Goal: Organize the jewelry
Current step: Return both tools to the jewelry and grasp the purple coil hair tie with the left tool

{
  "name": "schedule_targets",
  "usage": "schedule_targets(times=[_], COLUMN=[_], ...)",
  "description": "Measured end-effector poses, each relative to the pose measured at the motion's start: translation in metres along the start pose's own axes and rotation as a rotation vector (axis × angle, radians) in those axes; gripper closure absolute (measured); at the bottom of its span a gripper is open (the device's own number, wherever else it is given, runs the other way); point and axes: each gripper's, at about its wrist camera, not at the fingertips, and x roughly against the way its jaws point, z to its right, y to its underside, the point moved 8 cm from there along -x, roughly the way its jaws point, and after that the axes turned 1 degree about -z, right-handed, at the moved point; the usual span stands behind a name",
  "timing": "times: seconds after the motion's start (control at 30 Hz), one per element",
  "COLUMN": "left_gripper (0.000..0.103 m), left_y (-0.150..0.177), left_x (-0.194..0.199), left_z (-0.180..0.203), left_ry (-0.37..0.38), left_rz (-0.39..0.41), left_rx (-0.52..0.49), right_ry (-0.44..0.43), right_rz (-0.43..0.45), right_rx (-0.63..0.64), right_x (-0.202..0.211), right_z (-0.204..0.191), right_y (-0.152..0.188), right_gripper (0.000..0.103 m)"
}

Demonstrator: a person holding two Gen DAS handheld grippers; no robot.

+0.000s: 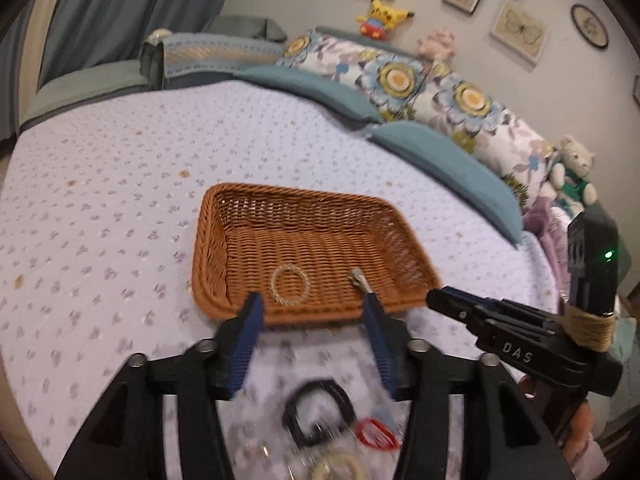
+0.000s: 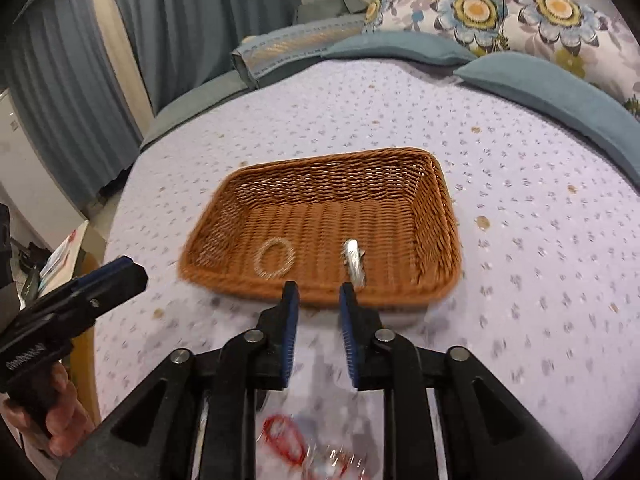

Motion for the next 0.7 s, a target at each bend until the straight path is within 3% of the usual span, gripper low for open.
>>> schedule_targets(times=[0.07,0.1,0.33,0.7], left_gripper=[0.043,0.043,0.043,0.043], left_y=[0.009,0.015,0.072,0.153], left_x=[0.022,0.032,0.08,0.069], left_z=[0.005,0.008,0.012,0.012], left_ry=[0.003,0.003,-0.011,-0.004], left_rz=[0.02,0.024,0.027,-0.072], left_rx=[-0.009,-0.013,0.007,0.033], right_ry=[-0.001,-0.002,0.001,-0.021], right_rz=[0.025,0.034,0.04,-0.017], right_rx=[0.009,0.01,0.006,-0.025], right_x=[0.018,0.027,0.058,0.049], right_z=[-0.006,-0.009,-0.016,-0.01], right_y=[0.011,0.018,0.076,0.15], right_gripper=[0.057,0.056,0.056,0.056])
